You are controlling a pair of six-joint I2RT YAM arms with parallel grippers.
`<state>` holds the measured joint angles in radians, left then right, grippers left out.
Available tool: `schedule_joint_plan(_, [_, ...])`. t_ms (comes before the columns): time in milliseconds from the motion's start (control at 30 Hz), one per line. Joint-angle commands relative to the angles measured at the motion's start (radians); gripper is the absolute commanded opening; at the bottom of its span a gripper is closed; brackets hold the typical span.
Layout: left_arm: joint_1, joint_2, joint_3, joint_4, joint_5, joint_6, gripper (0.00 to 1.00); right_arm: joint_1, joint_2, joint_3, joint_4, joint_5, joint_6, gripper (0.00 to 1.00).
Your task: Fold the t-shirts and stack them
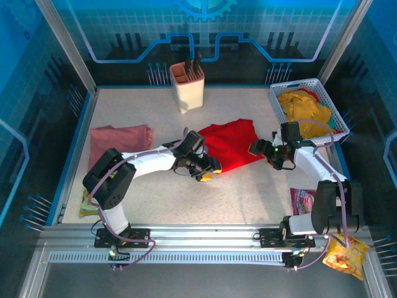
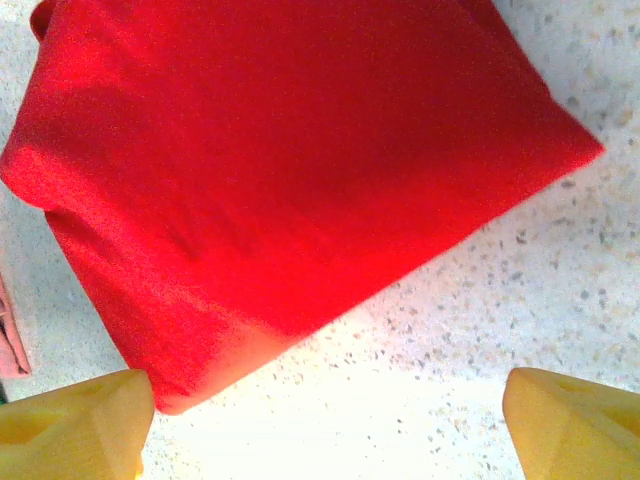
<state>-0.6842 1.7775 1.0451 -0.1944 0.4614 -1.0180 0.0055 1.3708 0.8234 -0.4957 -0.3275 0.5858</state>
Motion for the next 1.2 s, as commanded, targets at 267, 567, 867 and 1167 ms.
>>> schedule_joint_plan(267, [-0.002,0.148,0.119,-0.029,-0.121,0.023,0.40,-0.013,-0.033,-0.025,0.016,-0.033,0.011,0.89])
schedule_joint_plan(567, [-0.001,0.143,0.113,0.029,-0.147,-0.003,0.36,-0.025,-0.037,-0.072,0.039,-0.057,0.012,0.87])
schedule_joint_plan(867, [0.012,0.175,0.149,-0.053,-0.151,0.038,0.06,-0.038,-0.052,-0.066,0.010,-0.045,-0.005,0.85])
schedule_joint_plan(1167, [0.090,0.054,0.065,-0.213,-0.122,0.161,0.00,-0.055,-0.121,-0.054,-0.050,-0.007,-0.016,0.86])
